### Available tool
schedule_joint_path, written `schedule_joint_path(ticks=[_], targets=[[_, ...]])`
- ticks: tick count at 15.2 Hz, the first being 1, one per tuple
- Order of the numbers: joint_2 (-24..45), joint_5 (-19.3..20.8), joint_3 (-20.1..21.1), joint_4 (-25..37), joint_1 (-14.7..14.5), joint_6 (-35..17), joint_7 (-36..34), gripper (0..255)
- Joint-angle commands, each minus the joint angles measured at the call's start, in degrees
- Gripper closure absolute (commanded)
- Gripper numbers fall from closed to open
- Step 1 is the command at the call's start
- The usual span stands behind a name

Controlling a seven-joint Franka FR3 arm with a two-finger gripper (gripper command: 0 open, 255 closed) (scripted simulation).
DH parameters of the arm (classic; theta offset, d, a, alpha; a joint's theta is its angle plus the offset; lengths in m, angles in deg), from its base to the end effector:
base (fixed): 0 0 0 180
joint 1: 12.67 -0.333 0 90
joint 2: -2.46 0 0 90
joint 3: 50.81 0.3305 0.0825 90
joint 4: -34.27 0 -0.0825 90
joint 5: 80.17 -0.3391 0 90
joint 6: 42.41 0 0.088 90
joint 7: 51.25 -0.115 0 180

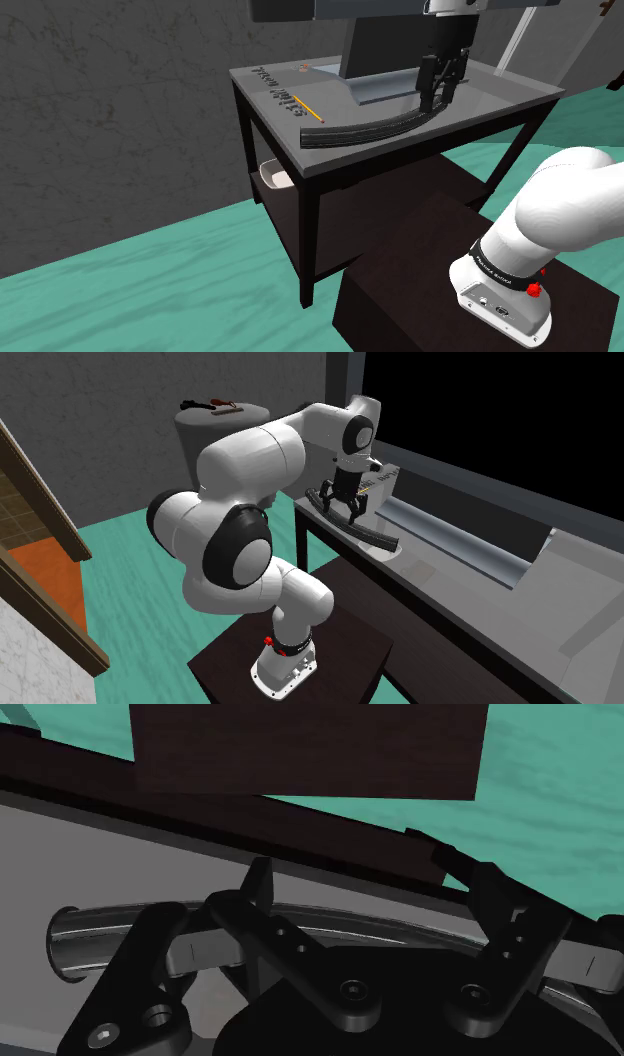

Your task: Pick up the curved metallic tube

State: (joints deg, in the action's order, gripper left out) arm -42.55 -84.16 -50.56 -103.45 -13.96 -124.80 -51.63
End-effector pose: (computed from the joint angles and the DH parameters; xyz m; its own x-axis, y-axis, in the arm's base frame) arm 0.2329 0.0154 0.5627 0.9834 0.0272 -0.1793 0.0157 -0.9977 -0.0652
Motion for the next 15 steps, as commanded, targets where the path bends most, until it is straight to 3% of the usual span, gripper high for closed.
schedule_joint_path(ticks=[1,5,8,15], targets=[[0.0,0.0,0.0,0.0,0.0,0.0,0.0,0],[1.4,-7.6,11.6,-1.0,10.0,-7.4,-34.1,0],[4.0,-10.7,20.0,0.2,18.2,-13.0,-59.1,0],[4.1,-11.7,21.4,-4.3,18.4,-17.7,-59.7,0]])
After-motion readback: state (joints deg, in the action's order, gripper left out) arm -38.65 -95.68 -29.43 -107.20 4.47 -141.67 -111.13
